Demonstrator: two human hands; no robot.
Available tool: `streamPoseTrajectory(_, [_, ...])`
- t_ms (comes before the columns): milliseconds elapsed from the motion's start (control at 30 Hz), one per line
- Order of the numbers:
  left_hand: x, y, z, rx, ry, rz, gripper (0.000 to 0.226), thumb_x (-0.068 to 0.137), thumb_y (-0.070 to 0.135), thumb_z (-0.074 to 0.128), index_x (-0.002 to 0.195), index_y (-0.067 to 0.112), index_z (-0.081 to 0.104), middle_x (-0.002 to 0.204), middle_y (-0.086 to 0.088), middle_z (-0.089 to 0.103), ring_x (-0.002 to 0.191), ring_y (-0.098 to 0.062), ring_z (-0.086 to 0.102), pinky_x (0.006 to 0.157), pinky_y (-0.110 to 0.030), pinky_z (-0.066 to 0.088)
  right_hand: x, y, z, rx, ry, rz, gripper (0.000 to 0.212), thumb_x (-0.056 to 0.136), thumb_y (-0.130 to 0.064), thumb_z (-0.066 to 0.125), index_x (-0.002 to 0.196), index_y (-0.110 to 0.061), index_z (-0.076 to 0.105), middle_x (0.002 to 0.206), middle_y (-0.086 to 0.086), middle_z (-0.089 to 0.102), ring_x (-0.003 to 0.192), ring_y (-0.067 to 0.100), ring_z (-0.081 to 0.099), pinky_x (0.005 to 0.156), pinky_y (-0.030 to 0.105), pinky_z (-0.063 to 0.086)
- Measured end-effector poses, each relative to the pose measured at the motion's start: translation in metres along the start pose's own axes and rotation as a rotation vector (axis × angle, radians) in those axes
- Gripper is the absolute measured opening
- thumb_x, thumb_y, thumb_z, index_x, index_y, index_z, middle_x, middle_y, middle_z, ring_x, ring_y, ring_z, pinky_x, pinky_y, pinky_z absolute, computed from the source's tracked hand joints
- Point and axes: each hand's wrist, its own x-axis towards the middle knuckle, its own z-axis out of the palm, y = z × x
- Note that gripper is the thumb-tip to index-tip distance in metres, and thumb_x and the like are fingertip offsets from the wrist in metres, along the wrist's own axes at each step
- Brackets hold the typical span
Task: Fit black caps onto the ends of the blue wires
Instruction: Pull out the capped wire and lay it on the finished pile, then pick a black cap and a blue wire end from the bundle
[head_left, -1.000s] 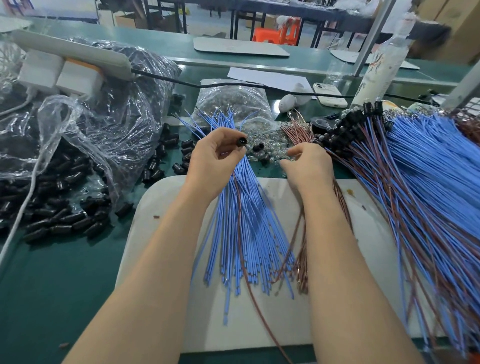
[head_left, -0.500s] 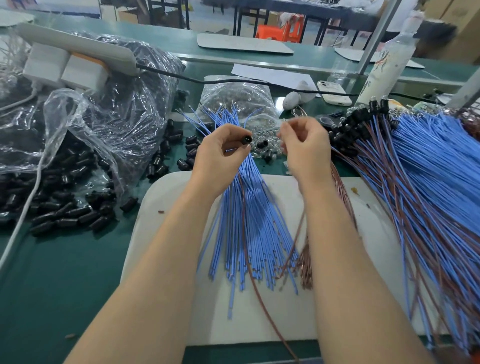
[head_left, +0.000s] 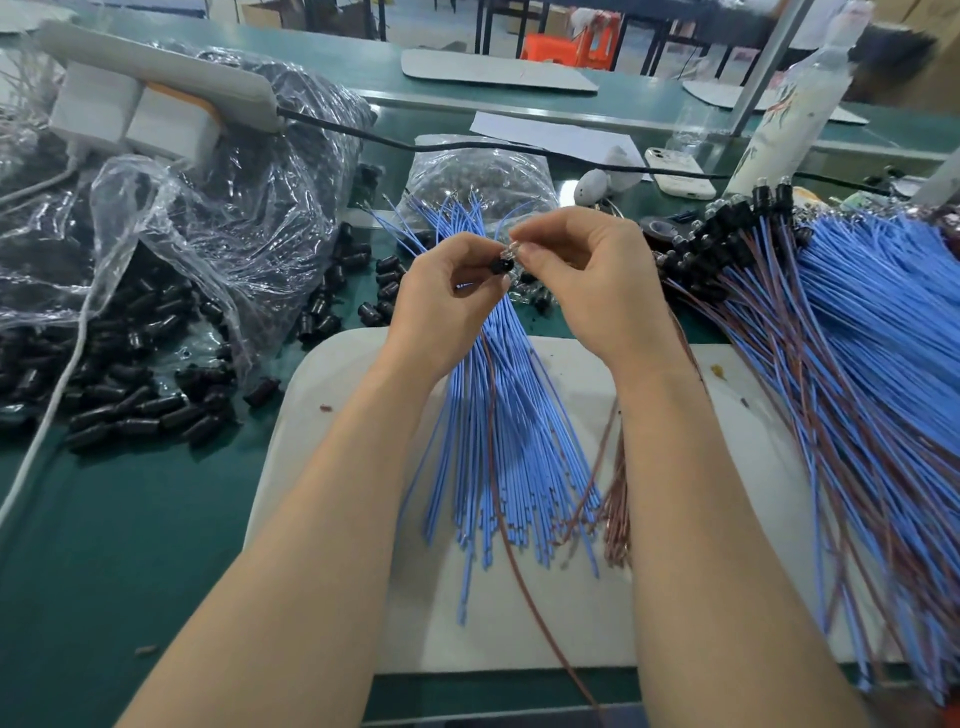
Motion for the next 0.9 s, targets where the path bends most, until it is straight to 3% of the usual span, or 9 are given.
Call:
streamPoseTrajectory(267, [-0.001, 0.0, 0.0, 0.061, 0.007, 0.014, 0.018, 0.086, -0.002, 0.059, 0.096, 0.013, 0.065, 0.093, -0.005, 0.069, 0.092, -0.017, 0.065, 0.087, -0.024, 0.051, -0.001, -0.004, 0.001, -0.15, 0.045, -0.053, 0.014, 0.086, -0.007, 0.066, 0.097, -0.012, 0.074, 0.086, -0.003, 0.071, 0.08, 0.003, 0.066, 0.082, 0.016, 0.051])
streamPoseTrajectory(433, [-0.002, 0.004, 0.0, 0.176, 0.002, 0.068, 0.021, 0.087, 0.0, 0.058, 0.103, 0.011, 0.068, 0.095, -0.004, 0.069, 0.092, -0.017, 0.065, 0.088, -0.024, 0.051, -0.002, -0.008, 0.002, -0.234, 0.069, -0.098, 0.015, 0.086, -0.007, 0.065, 0.095, -0.011, 0.076, 0.079, -0.01, 0.065, 0.077, 0.003, 0.063, 0.081, 0.017, 0.051])
streamPoseTrajectory(633, [-0.004, 0.008, -0.002, 0.399, 0.026, 0.171, 0.019, 0.09, 0.015, 0.062, 0.107, 0.016, 0.069, 0.093, 0.007, 0.065, 0.086, -0.012, 0.049, 0.077, -0.009, 0.037, 0.0, -0.004, -0.006, -0.194, 0.08, -0.051, 0.014, 0.086, -0.01, 0.066, 0.095, -0.013, 0.075, 0.081, -0.008, 0.068, 0.078, 0.004, 0.066, 0.082, 0.018, 0.051])
streamPoseTrajectory(767, [-0.004, 0.003, -0.004, 0.464, -0.015, 0.088, 0.018, 0.09, 0.03, 0.063, 0.106, 0.023, 0.067, 0.093, 0.005, 0.067, 0.097, -0.013, 0.055, 0.092, -0.029, 0.039, 0.0, 0.001, -0.008, -0.181, 0.034, 0.001, 0.013, 0.085, -0.008, 0.068, 0.095, -0.012, 0.075, 0.083, -0.005, 0.069, 0.08, 0.007, 0.066, 0.082, 0.019, 0.051])
streamPoseTrajectory(900, [-0.002, 0.004, -0.004, 0.38, -0.062, 0.073, 0.013, 0.09, 0.023, 0.063, 0.101, 0.018, 0.067, 0.088, -0.001, 0.07, 0.09, -0.012, 0.062, 0.077, -0.008, 0.039, 0.001, 0.003, -0.007, -0.164, 0.011, 0.031, 0.013, 0.085, -0.009, 0.068, 0.095, -0.013, 0.075, 0.082, -0.004, 0.07, 0.081, 0.01, 0.067, 0.081, 0.021, 0.052])
